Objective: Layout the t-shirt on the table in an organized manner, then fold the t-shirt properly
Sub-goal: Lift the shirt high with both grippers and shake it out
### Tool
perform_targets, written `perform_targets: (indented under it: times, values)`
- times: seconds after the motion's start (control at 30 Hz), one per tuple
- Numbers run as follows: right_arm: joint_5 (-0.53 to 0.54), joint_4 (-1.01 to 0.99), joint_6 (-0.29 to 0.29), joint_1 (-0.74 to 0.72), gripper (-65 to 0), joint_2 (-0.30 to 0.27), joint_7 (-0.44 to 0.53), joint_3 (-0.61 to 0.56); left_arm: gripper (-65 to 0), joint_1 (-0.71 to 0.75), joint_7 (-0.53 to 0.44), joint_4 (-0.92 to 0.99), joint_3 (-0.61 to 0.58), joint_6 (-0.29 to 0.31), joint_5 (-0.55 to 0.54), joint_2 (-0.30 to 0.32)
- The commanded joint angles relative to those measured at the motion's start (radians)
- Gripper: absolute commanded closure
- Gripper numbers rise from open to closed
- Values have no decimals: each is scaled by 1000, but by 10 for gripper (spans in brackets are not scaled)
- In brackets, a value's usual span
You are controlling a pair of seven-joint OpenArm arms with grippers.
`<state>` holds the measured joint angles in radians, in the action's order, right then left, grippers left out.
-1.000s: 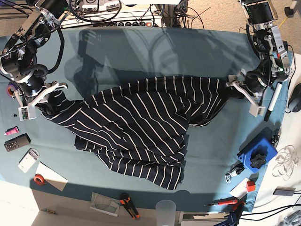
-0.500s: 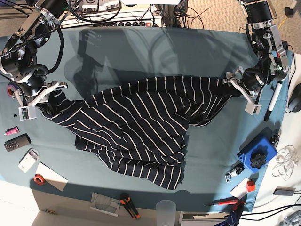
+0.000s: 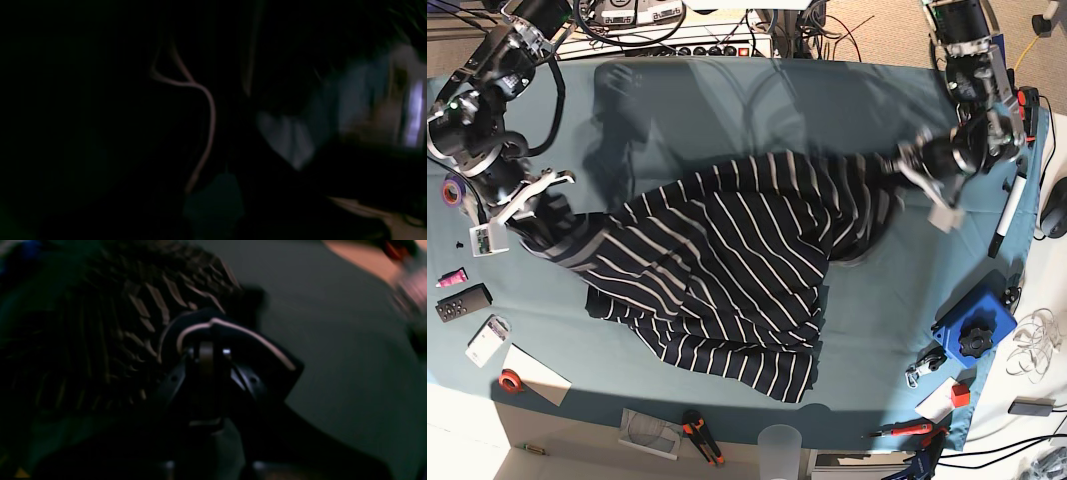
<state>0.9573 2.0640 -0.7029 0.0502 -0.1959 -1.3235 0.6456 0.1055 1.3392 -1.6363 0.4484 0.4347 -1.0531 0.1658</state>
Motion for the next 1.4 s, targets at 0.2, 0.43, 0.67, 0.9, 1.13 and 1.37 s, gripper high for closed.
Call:
perform_targets:
  times: [0.2,0.43,0.67,0.9,1.13,1.37]
  values:
    - [267,16,5,-11,0,-14,-54,189,0,40,57,-278,243,146,-430,12]
    - [431,16,5,5,0,-14,-73,340,0,209,57,-504,384,154,-430,7]
    - [447,16,5,25,0,2,-73,408,0,246,31,-667,544,151,-430,-95]
    - [296,16,5,24,0,2,-32,341,0,240,-130,-664,507,152,-315,-103]
    - [-66,15,5,-103,0,2,214,84,0,107,-492,-557,224,74,108,-93]
    - [-385,-189,74,-379,0,-37,381,-157,0,-217,-570,-348,32,-36,435,-44]
